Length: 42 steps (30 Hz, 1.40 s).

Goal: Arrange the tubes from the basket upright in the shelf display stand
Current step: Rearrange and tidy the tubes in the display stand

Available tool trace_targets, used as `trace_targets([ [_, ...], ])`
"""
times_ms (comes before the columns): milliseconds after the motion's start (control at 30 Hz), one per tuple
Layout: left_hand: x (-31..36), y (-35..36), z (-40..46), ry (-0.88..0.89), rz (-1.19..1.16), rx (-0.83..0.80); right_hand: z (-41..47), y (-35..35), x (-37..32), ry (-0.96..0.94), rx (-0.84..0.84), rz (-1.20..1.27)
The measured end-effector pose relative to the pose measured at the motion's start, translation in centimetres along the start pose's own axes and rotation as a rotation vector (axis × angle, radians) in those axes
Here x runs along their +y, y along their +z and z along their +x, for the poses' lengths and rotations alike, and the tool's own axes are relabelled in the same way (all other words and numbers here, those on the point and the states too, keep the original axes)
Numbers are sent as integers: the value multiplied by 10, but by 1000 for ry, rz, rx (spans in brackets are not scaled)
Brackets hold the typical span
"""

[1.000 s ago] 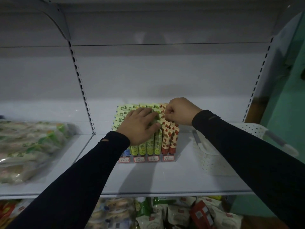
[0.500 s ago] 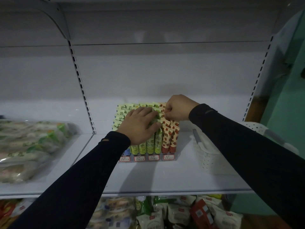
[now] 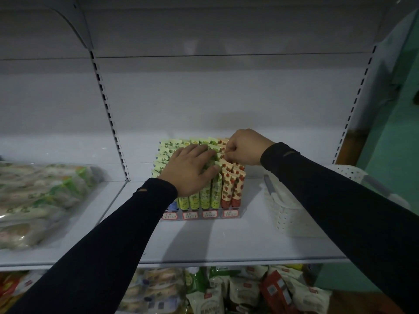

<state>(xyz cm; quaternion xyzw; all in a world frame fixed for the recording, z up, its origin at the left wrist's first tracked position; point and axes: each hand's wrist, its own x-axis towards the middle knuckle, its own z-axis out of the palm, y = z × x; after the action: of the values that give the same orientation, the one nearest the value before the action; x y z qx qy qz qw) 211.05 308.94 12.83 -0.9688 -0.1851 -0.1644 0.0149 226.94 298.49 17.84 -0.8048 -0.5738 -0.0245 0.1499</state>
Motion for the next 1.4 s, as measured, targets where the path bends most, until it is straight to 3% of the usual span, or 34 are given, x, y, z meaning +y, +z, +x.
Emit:
trace_targets([
  [300, 0, -1, 0, -7, -4, 8, -27, -18, 11, 15, 261, 163],
  [533, 6, -6, -5, 1, -21, 55, -54, -10, 18, 67, 163, 151],
  [700, 12, -7, -7, 17, 48, -5, -53, 2, 19, 96, 100, 165],
  [1300, 9, -4, -7, -18, 44, -36, -45, 7, 22, 120, 115, 157],
  [1400, 9, -4, -8, -14, 30, -30, -53, 5, 22, 105, 243, 155],
])
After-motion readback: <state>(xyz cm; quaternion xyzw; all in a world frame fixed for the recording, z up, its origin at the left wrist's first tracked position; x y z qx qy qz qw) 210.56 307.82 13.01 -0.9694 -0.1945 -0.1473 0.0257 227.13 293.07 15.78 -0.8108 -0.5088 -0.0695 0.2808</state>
